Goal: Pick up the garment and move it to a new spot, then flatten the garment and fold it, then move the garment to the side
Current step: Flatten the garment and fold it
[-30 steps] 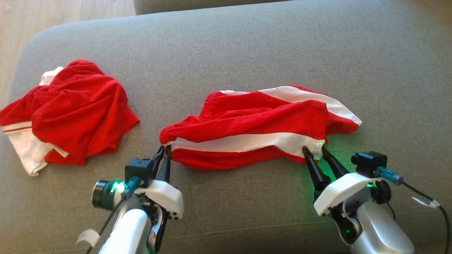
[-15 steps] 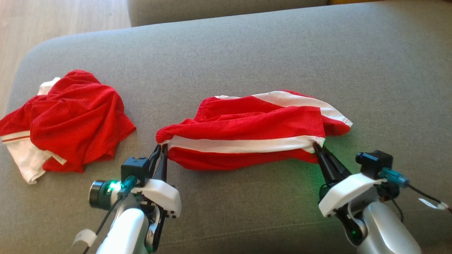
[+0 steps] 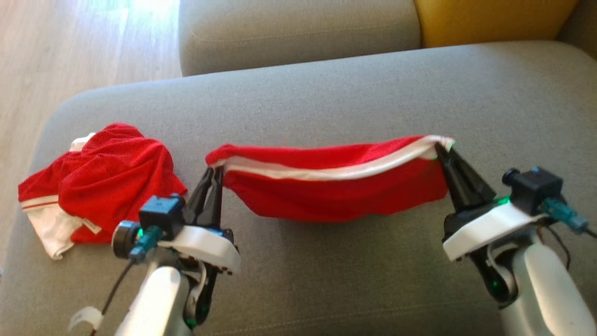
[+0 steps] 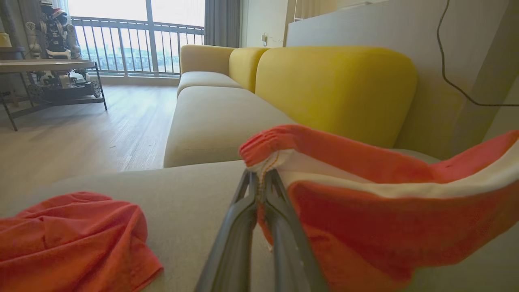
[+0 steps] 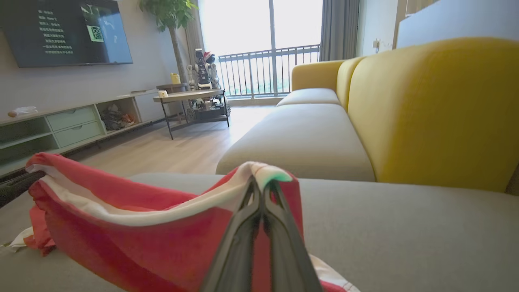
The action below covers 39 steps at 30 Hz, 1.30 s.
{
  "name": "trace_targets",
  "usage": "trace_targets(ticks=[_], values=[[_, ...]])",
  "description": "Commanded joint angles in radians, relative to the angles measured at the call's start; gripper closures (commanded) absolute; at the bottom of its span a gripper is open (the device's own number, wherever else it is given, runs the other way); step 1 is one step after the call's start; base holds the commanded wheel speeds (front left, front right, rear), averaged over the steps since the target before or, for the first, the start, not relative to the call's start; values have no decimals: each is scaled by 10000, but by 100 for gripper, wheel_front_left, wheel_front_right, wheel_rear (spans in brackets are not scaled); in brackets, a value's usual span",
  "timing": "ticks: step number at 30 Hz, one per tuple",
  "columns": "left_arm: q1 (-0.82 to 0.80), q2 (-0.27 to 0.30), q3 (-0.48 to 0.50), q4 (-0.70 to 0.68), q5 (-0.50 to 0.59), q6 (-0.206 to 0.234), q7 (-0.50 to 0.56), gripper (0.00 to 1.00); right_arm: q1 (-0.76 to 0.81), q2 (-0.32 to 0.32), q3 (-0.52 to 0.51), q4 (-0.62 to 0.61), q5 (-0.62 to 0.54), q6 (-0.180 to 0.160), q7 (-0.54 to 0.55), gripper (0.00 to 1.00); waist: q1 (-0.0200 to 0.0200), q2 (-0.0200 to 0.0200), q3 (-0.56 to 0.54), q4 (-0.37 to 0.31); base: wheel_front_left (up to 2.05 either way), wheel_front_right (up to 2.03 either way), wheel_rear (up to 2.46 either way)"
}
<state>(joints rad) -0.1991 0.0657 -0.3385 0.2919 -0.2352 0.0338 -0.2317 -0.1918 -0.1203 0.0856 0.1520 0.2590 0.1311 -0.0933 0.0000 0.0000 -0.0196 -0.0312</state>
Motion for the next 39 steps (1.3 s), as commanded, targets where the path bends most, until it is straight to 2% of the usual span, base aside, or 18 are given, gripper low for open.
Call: trace_targets(ticks=[1, 6, 10, 16, 20, 28, 33, 37, 39], values=[[-570, 199, 470, -529, -130, -41, 45, 100, -443, -71, 124, -537, -106, -4, 67, 100, 0, 0, -115, -24, 0, 0, 0], [-715, 282, 777, -1774, -732, -185, 661, 100, -853, 38, -32, -1394, -223, -4, 446, 100, 0, 0, -436, -139, 0, 0, 0], [-827, 304, 1077, -2762, -1202, -136, 1122, 100, -1252, 152, -259, -1840, -319, -4, 543, 100, 0, 0, -492, -207, 0, 0, 0], [-524, 55, 1324, -4079, -2288, 200, 1565, 100, -1318, 476, -526, -2516, -203, -4, 721, 100, 0, 0, -496, -252, 0, 0, 0], [-302, -13, 1250, -4688, -2553, 455, 1679, 100, -1101, 580, -534, -2917, -274, -4, 953, 100, 0, 0, -392, -231, 0, 0, 0], [-143, -94, 1194, -4994, -3016, 899, 1483, 100, -757, 662, -676, -3162, -221, -4, 1385, 100, 0, 0, -240, -206, 0, 0, 0], [-341, -99, 1051, -4934, -2970, 1073, 1595, 100, -732, 680, -299, -3160, -50, -4, 1945, 100, 0, 0, 34, -266, 0, 0, 0], [-910, 55, 1106, -4721, -2926, 1098, 1902, 100, -1264, 689, -323, -3041, -17, -4, 2069, 100, 0, 0, 513, -353, 0, 0, 0], [-1488, 318, 1095, -4478, -2673, 1043, 2075, 100, -1730, 678, -310, -2871, 95, -4, 2145, 100, 0, 0, 899, -388, 0, 0, 0]])
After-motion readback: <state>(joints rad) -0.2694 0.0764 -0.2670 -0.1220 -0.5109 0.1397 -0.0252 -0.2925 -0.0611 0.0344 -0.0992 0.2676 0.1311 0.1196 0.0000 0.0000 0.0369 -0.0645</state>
